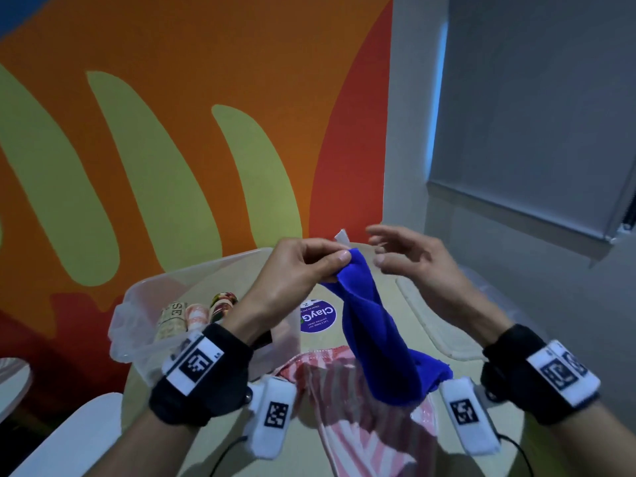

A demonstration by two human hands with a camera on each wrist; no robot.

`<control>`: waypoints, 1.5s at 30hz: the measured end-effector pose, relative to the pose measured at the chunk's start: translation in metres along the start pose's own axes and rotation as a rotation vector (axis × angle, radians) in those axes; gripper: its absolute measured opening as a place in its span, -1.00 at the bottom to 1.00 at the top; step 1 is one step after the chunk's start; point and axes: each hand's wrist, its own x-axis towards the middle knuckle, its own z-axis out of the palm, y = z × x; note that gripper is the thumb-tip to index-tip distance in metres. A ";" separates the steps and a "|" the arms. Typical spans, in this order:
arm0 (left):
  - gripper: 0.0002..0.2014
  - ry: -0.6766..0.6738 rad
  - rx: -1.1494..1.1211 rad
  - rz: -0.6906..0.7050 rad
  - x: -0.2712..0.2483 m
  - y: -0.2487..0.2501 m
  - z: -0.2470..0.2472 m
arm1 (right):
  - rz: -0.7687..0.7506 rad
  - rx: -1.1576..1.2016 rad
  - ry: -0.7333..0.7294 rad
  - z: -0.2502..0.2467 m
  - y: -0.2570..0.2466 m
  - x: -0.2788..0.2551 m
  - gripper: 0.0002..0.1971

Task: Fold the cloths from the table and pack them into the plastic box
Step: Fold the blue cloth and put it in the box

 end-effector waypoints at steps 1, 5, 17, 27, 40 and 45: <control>-0.83 -0.049 0.026 0.025 0.002 0.009 -0.005 | 0.022 -0.009 -0.110 -0.002 -0.002 0.004 -0.61; -0.84 -0.128 0.163 0.124 0.019 0.039 -0.035 | 0.054 -0.167 -0.339 -0.002 -0.019 0.016 -0.85; -0.77 -0.060 0.051 0.261 0.039 0.093 -0.082 | 0.188 0.312 -0.143 0.015 -0.051 0.047 -0.39; -0.80 -0.058 -0.054 0.275 0.035 0.119 -0.099 | -0.053 0.383 -0.258 0.039 -0.099 0.047 -0.37; -0.62 -0.043 0.312 0.175 0.022 0.094 -0.114 | 0.039 -0.101 -0.257 0.023 -0.085 0.035 -0.73; -0.66 -0.037 0.262 0.233 0.012 0.110 -0.119 | -0.132 -0.086 -0.174 0.011 -0.119 0.026 -0.75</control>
